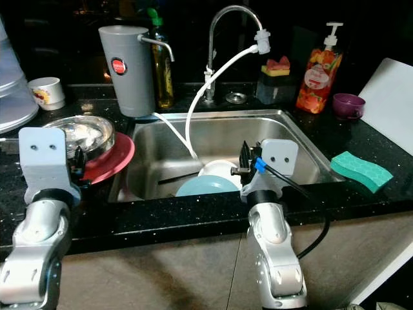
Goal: Kitchen organization
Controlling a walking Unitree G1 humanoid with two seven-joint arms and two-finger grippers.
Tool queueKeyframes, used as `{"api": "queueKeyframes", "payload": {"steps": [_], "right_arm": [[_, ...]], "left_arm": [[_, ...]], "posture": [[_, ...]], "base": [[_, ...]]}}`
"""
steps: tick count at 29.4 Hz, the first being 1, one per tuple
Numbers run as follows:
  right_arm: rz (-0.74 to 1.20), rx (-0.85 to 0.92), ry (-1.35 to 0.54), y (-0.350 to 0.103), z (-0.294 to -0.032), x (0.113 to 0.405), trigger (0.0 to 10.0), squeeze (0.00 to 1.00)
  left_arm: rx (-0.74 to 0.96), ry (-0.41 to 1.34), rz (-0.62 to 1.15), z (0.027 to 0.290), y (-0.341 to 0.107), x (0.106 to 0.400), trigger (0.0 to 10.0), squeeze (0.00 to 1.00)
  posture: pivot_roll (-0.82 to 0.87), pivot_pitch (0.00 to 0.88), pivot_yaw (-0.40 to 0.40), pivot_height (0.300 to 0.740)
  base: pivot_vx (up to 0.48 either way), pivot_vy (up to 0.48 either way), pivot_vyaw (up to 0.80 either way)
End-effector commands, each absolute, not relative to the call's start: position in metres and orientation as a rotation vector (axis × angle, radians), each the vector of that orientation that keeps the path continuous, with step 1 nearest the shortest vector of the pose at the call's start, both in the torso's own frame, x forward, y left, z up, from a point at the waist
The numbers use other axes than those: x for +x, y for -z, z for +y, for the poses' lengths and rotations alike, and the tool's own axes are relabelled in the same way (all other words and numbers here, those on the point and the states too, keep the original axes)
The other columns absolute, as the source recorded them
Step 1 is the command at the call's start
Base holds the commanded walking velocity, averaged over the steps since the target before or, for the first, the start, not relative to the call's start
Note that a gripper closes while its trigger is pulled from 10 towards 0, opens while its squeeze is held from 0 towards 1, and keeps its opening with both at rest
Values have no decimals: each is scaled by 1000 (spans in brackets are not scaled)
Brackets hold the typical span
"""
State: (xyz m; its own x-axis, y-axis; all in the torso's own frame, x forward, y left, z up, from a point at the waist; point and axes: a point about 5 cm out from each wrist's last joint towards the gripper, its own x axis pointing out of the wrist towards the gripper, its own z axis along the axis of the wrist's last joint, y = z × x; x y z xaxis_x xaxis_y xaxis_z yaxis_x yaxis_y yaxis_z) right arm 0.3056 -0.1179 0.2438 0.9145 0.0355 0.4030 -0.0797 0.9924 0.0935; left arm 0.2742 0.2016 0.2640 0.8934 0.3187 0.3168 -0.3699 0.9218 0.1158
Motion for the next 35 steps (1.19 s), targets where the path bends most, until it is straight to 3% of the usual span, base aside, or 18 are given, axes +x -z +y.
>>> {"api": "queueKeyframes", "payload": {"steps": [1, 6, 12, 17, 18, 30, 31, 32, 33, 35], "right_arm": [[-393, 103, -59, -240, -118, 305, 10000, 0], [-394, 104, -59, -240, -118, 305, 10000, 0], [-392, 106, -57, -239, -118, 305, 10000, 0], [-392, 108, -58, -239, -118, 306, 10000, 0], [-391, 108, -58, -239, -118, 306, 10000, 0], [-392, 111, -61, -239, -116, 307, 10000, 0], [-392, 112, -61, -239, -116, 308, 10000, 0], [-392, 112, -61, -239, -116, 308, 10000, 0], [-393, 112, -62, -239, -116, 308, 10000, 0], [-394, 113, -62, -239, -116, 308, 10000, 0]], "left_arm": [[172, -363, -292, 205, -263, 270, 10000, 0], [180, -350, -302, 204, -265, 265, 10000, 0], [307, -339, -394, 199, -275, 258, 10000, 0], [294, -392, -375, 206, -274, 256, 10000, 0], [280, -413, -366, 209, -274, 256, 10000, 1000], [92, -475, -248, 226, -260, 261, 10000, 1000], [59, -456, -245, 227, -260, 265, 10000, 118], [59, -456, -245, 227, -260, 265, 10000, 118], [45, -440, -245, 227, -261, 268, 10000, 0], [37, -434, -246, 229, -262, 270, 10000, 0]], "posture": [[98, 138, -32, 740], [99, 139, -32, 740], [99, 139, -32, 740], [108, 144, -32, 740], [108, 144, -32, 740], [115, 139, -33, 740], [115, 139, -33, 740], [115, 139, -33, 740], [114, 138, -33, 740], [114, 138, -33, 740]], "base": [[0, 0, 0], [0, 0, 0], [0, 0, 0], [0, 0, 0], [0, 0, 0], [0, 0, 0], [0, 0, 0], [0, 0, 0], [0, 0, 0], [0, 0, 0]]}}
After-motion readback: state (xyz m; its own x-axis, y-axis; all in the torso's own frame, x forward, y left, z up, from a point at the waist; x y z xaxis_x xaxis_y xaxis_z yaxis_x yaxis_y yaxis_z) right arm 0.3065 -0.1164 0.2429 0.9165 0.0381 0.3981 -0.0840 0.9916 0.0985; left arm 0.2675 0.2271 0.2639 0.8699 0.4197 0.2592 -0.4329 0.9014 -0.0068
